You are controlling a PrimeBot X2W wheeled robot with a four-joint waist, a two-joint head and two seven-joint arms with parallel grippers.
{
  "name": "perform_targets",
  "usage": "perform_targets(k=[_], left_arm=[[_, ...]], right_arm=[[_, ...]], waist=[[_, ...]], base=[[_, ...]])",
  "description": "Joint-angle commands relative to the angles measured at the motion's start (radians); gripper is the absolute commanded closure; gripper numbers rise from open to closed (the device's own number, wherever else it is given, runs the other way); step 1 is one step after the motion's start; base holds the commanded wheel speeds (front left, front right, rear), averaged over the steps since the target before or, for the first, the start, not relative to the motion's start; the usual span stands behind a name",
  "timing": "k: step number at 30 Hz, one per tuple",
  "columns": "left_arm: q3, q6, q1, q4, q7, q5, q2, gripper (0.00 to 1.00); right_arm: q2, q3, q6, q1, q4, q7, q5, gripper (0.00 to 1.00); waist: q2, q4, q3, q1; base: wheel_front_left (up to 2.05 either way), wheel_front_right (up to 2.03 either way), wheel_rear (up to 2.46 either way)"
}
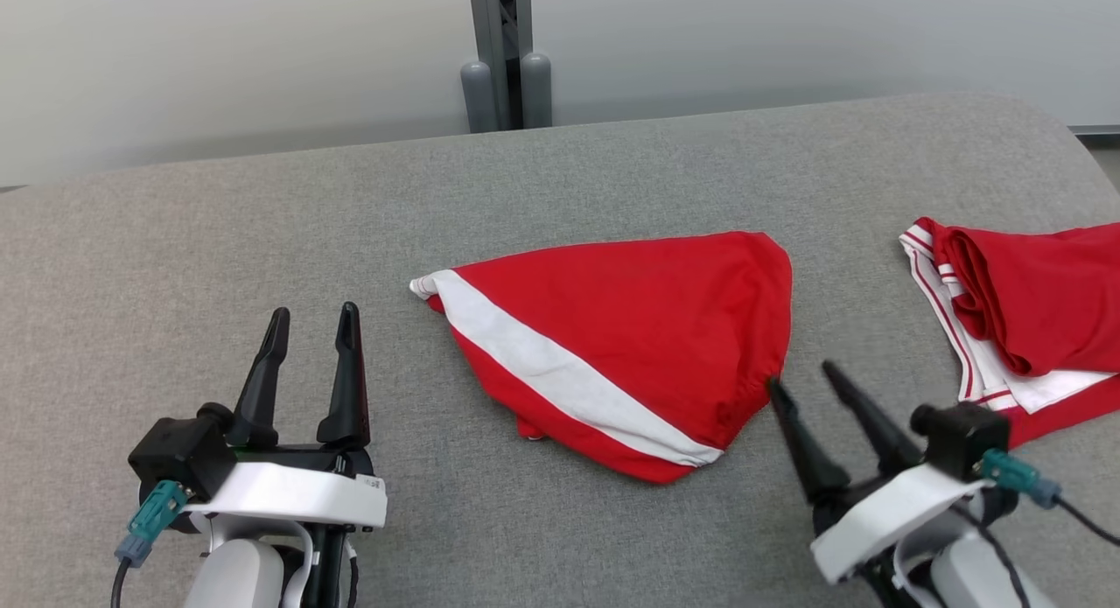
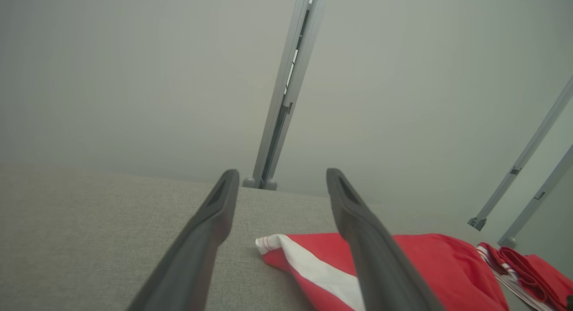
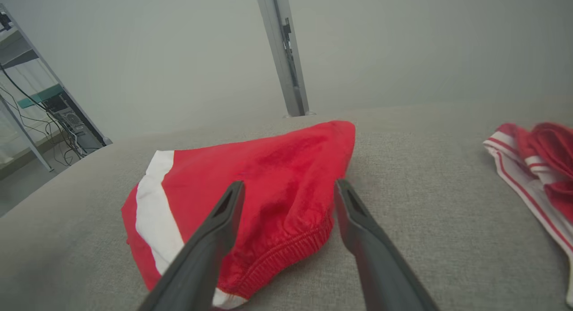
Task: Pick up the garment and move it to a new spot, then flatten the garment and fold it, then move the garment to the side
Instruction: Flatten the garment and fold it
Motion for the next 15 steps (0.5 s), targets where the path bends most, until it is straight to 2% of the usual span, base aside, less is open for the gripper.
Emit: perform_targets(k=[1,8,15], left_arm=[[0.001,-0.004,-0.011,-0.002,-0.004,0.007,0.004,0.00],[-0.009,-0.006,-0.011,0.008,-0.004,0.012,0.004,0.00],[-0.017,-0.008,-0.026,0.015,-0.004,0.024,0.004,0.00]], right_arm=[[-0.005,0.017,0.000,0.026,-0.016,0.013,0.025,0.00],[-0.014,0.088,0.000,0.091,-0.030,0.082,0.166,0.00],[0.000,0.116,0.000,0.077,0.009,0.083,0.258,0.00]], waist=[[0.0000,0.003,0.004,0.0000],[0.0000,0.020,0.018,0.0000],[0.0000,0.047,0.035,0.0000]], base=[[0.00,0.00,0.00],[0.00,0.00,0.00],[0.00,0.00,0.00]])
